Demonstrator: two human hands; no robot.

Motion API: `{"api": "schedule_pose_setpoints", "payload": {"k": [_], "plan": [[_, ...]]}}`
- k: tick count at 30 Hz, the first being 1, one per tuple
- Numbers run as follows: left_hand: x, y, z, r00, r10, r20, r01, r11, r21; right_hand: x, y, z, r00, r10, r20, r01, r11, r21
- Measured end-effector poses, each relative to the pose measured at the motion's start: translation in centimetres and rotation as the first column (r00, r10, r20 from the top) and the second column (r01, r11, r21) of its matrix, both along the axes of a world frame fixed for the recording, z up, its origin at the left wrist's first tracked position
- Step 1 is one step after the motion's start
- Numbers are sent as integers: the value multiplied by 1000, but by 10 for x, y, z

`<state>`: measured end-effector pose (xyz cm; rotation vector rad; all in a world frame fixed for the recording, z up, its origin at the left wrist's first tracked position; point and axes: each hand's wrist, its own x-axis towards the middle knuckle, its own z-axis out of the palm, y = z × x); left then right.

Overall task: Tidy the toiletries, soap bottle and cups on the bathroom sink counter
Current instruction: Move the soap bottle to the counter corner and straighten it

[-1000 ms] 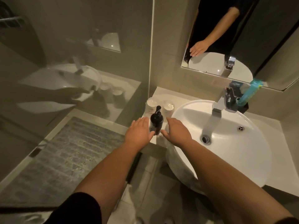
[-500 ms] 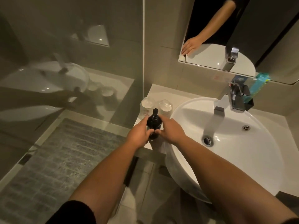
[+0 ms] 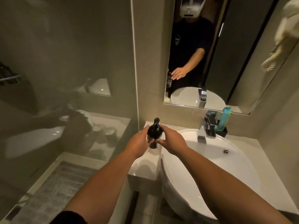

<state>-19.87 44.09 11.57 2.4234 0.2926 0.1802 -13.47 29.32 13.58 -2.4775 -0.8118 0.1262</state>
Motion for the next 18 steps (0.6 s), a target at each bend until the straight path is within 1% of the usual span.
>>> {"api": "schedule_pose_setpoints", "payload": {"k": [4,7,10,13,16,18], "plan": [[19,-2,26,998,-45,54,44,999,27,14,-5,22,999,-42,31,40,998,42],[38,-6,33,997,-65,41,62,997,54,29,-10,27,996,-65,53,63,997,46],[64,-9,30,993,-117,6,117,992,54,52,-17,21,994,-93,55,91,995,46],[96,-13,23,986,-167,5,166,985,40,84,-22,11,993,-106,56,103,994,48],[130,-12,16,987,-163,3,163,986,33,119,-20,0,993,-101,56,100,995,29],[153,-8,8,988,-156,-24,157,987,47,141,-15,-8,994,-105,43,104,994,31]]}}
